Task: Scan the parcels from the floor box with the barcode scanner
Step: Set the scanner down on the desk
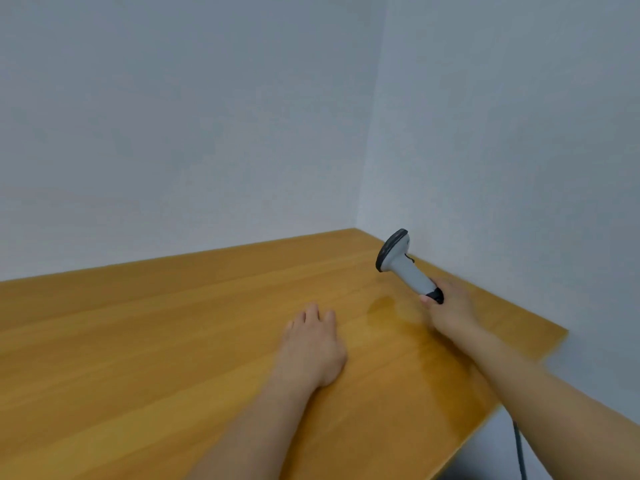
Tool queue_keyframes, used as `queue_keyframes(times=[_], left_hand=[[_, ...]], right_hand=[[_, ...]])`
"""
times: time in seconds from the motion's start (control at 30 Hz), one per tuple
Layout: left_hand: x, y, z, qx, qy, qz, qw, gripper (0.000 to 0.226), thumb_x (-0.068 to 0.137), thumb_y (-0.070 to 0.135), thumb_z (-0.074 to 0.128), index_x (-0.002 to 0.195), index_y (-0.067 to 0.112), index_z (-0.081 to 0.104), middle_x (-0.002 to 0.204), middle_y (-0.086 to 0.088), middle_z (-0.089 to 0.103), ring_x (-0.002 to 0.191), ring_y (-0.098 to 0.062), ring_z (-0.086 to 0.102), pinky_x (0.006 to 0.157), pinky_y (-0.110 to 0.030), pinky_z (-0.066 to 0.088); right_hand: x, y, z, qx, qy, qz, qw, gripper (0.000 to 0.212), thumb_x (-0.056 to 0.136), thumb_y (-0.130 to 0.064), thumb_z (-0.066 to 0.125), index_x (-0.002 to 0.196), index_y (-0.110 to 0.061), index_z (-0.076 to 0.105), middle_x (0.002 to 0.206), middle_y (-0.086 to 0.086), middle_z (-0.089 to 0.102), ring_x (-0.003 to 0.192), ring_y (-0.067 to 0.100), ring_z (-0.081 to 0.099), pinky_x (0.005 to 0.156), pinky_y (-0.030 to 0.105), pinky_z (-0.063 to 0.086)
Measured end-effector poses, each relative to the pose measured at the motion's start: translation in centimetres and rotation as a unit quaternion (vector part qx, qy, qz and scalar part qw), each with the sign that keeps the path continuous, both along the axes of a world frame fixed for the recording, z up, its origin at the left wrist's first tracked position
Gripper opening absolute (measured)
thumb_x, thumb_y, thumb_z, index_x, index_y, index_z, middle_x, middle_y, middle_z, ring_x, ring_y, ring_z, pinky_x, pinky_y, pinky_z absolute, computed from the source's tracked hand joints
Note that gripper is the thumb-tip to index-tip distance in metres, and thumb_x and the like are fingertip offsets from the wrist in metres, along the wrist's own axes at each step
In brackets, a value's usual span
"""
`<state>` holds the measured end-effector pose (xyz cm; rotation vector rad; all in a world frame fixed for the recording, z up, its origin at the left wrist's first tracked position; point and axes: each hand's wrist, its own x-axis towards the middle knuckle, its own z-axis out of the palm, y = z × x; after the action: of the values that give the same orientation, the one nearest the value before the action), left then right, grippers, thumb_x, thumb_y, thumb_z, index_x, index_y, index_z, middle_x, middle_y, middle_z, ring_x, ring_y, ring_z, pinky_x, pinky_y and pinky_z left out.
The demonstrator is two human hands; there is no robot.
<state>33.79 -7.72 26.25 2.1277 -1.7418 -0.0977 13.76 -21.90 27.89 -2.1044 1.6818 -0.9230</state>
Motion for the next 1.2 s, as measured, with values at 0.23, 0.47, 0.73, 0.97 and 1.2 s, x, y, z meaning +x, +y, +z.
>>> queue_keyframes(times=[0.23, 0.47, 0.73, 0.97, 1.2], left_hand=[[0.8, -3.7, 0.0, 0.002, -0.013, 0.003, 1.0, 0.032, 0.093, 0.03, 0.032, 0.119, 0.017, 0.046, 0.116, -0.008, 0.045, 0.108, -0.027, 0.045, 0.095, -0.037, 0.038], [0.9, -4.5, -0.3, -0.02, -0.01, 0.004, 1.0, 0.034, 0.094, 0.031, 0.032, 0.122, 0.018, 0.045, 0.118, -0.007, 0.047, 0.11, -0.025, 0.044, 0.098, -0.037, 0.038], [1.1, -4.5, -0.4, -0.023, -0.008, 0.011, 1.0, 0.034, 0.095, 0.031, 0.032, 0.123, 0.018, 0.045, 0.119, -0.007, 0.046, 0.112, -0.025, 0.043, 0.1, -0.038, 0.037], [1.3, -4.6, -0.6, -0.023, -0.008, 0.009, 1.0, 0.033, 0.094, 0.03, 0.032, 0.121, 0.017, 0.046, 0.116, -0.006, 0.046, 0.111, -0.025, 0.043, 0.1, -0.038, 0.036], [1.1, -4.2, -0.6, -0.034, 0.02, 0.011, 0.999, 0.03, 0.093, 0.029, 0.035, 0.116, 0.017, 0.049, 0.111, -0.004, 0.046, 0.107, -0.022, 0.044, 0.097, -0.035, 0.038]], right_hand=[[1.9, -3.4, -1.9, -0.003, 0.057, 0.011, 0.998, 0.043, 0.097, -0.031, 0.052, 0.139, -0.026, 0.046, 0.131, 0.0, 0.052, 0.122, 0.026, 0.038, 0.101, 0.044, 0.037], [1.9, -6.8, -1.8, 0.01, 0.09, -0.018, 0.996, 0.047, 0.098, -0.035, 0.049, 0.143, -0.024, 0.041, 0.138, 0.001, 0.05, 0.129, 0.028, 0.035, 0.102, 0.044, 0.035], [2.4, -7.7, -2.2, 0.0, 0.131, -0.034, 0.991, 0.045, 0.097, -0.036, 0.043, 0.14, -0.022, 0.044, 0.133, 0.007, 0.052, 0.126, 0.029, 0.04, 0.1, 0.045, 0.036], [3.5, -6.6, -2.6, -0.107, 0.207, -0.098, 0.968, 0.051, 0.093, -0.045, 0.042, 0.127, -0.009, 0.054, 0.123, 0.016, 0.057, 0.121, 0.033, 0.043, 0.105, 0.046, 0.032], [3.5, -5.3, -2.7, -0.125, 0.231, -0.084, 0.961, 0.045, 0.093, -0.042, 0.045, 0.122, -0.009, 0.055, 0.12, 0.015, 0.053, 0.12, 0.032, 0.041, 0.107, 0.046, 0.028]])
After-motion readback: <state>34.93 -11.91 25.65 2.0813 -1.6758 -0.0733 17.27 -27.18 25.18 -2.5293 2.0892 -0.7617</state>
